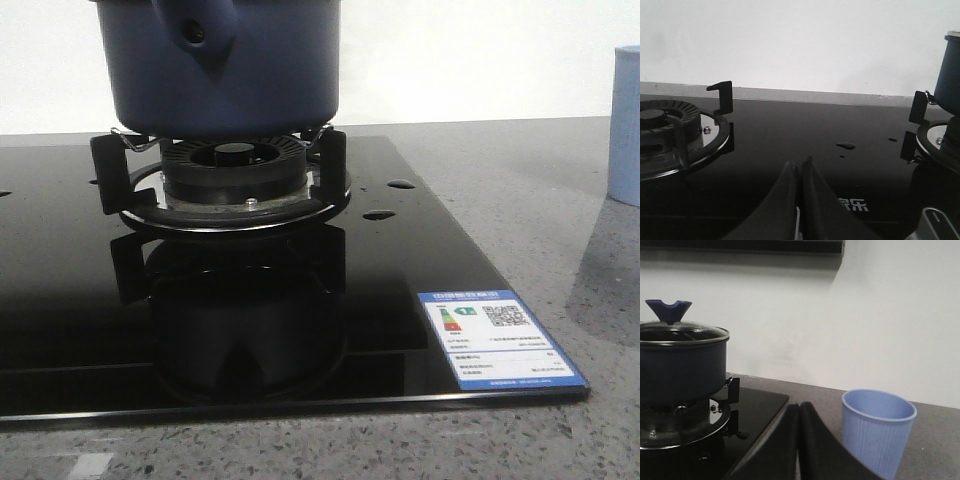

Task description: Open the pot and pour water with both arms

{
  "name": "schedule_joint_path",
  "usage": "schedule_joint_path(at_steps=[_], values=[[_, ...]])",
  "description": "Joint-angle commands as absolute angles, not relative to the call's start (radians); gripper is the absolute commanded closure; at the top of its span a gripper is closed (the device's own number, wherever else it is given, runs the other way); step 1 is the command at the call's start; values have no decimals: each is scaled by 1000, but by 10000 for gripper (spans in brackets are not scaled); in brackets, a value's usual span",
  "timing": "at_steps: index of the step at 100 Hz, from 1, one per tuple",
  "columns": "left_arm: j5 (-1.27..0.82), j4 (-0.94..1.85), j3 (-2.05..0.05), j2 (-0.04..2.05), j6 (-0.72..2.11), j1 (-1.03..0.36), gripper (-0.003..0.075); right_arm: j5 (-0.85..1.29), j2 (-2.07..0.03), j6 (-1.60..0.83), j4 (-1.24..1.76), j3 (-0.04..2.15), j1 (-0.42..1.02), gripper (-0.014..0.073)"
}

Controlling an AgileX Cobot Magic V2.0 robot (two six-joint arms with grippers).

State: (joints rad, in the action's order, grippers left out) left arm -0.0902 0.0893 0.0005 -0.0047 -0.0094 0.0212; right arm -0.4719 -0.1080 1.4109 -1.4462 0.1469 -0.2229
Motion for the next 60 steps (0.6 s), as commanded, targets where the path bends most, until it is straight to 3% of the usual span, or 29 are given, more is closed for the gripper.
schedule_joint_path(at_steps=[1, 23, 60], values=[[-12, 99, 10, -33, -17, 25, 741, -476, -121, 1282, -1320, 156, -221, 643], [-12, 99, 10, -33, -17, 25, 741, -464, -121, 802, -815, 58, -221, 643], [-12, 99, 10, -33, -17, 25, 741, -467, -121, 840, -862, 56, -221, 643]])
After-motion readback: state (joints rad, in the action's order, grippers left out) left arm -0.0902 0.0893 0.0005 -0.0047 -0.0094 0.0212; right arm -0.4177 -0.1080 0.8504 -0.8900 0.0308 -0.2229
